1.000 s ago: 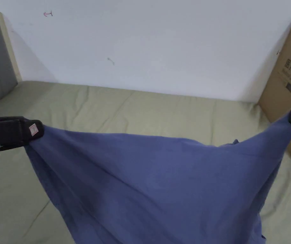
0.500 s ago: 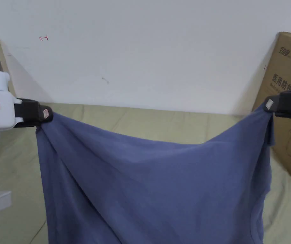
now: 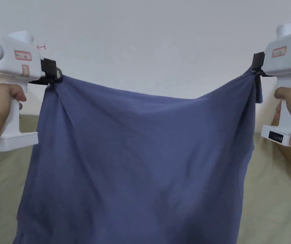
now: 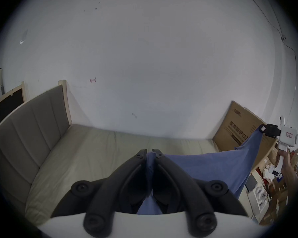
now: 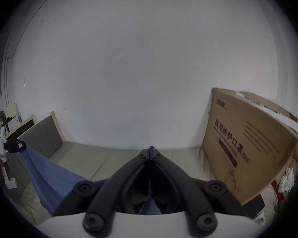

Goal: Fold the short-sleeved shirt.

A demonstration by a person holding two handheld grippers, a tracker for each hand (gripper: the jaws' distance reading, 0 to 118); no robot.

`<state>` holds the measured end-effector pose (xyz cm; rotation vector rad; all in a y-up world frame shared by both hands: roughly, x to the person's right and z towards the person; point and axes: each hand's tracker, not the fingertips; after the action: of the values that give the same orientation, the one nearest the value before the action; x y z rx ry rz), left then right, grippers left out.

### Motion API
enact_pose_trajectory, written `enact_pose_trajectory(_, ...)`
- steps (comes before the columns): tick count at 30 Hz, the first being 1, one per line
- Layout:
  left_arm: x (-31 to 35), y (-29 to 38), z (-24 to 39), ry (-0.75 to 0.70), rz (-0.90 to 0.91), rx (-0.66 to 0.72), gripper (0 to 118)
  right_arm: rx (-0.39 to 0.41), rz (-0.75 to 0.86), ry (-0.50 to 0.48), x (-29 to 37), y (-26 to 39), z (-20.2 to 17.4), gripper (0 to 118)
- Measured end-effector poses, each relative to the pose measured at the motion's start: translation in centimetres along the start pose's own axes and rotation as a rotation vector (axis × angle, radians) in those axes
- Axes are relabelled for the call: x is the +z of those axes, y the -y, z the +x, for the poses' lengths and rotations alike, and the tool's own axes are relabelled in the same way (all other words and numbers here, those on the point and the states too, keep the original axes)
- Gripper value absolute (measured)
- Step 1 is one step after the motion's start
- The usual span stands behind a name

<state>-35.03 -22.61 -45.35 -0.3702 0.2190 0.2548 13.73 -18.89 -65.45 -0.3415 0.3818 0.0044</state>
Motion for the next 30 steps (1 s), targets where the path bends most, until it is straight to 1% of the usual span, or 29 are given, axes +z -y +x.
enact_pose_trajectory(4,-2.5,-2.9,-0.2,-0.026,0.049,-0.033,5,0.013,0.086,0.027,-2.1,-3.0,-1.2,0)
enact_pose_trajectory(7,-2.9,-4.4,-0.5,-0.001,0.101,-0.027,5,0.005,0.148,0.042,-2.2,-4.7,-1.5,0)
enact_pose_trajectory(11,-2.0,-5.0,-0.8,0.032,0.156,0.003,5,0.008,0.245,0.037,-0.3,-6.1,-1.5,0)
enact_pose_trajectory(13,-0.5,-4.1,0.0,0.038,0.157,0.003,5,-0.006,0.27,0.026,1.2,-6.0,-1.1,0)
enact_pose_trajectory(14,0.1,-3.6,0.0,0.045,0.161,-0.002,5,0.002,0.276,0.019,2.1,-5.6,-1.0,0)
enact_pose_trajectory(15,0.7,-3.1,0.0,0.056,0.158,-0.003,5,0.0,0.288,0.019,3.1,-5.1,-0.9,0)
enact_pose_trajectory(16,1.4,-2.3,-0.2,0.073,0.156,-0.006,5,-0.013,0.311,-0.019,4.2,-4.5,-0.6,0)
enact_pose_trajectory(18,2.8,-0.7,-0.3,0.083,0.155,-0.004,5,0.001,0.298,-0.03,5.3,-3.2,0.5,0)
enact_pose_trajectory(19,3.6,0.5,-0.5,0.092,0.155,0.001,5,0.024,0.293,-0.044,6.2,-2.1,0.6,0)
enact_pose_trajectory(20,4.1,1.3,-0.7,0.097,0.14,0.009,5,0.065,0.277,-0.033,7.0,-1.0,0.5,0)
enact_pose_trajectory(21,4.8,2.4,-0.8,0.103,0.117,0.022,5,0.06,0.274,-0.036,7.9,0.3,0.8,0)
enact_pose_trajectory(24,7.1,6.5,-1.3,0.126,0.088,0.017,5,0.029,0.21,-0.127,10.6,4.3,1.1,0)
enact_pose_trajectory(25,8.0,8.2,-1.5,0.138,0.08,0.004,5,0.001,0.215,-0.137,12.0,6.1,0.9,0)
enact_pose_trajectory(26,8.7,9.8,-1.6,0.134,0.043,-0.027,5,0.015,0.185,-0.158,13.1,7.6,0.9,0)
enact_pose_trajectory(27,9.5,11.4,-1.8,0.132,0.012,-0.021,5,0.021,0.186,-0.153,14.3,9.2,0.9,0)
enact_pose_trajectory(28,9.5,12.5,-3.2,0.169,0.003,-0.002,5,0.005,0.187,-0.145,15.6,10.9,0.9,0)
enact_pose_trajectory(29,10.3,13.9,-3.6,0.166,-0.015,0.003,5,0.011,0.149,-0.185,17.1,12.6,0.5,0)
enact_pose_trajectory(30,11.2,15.3,-3.9,0.156,-0.023,0.026,5,0.017,0.149,-0.184,18.3,14.2,0.4,0)
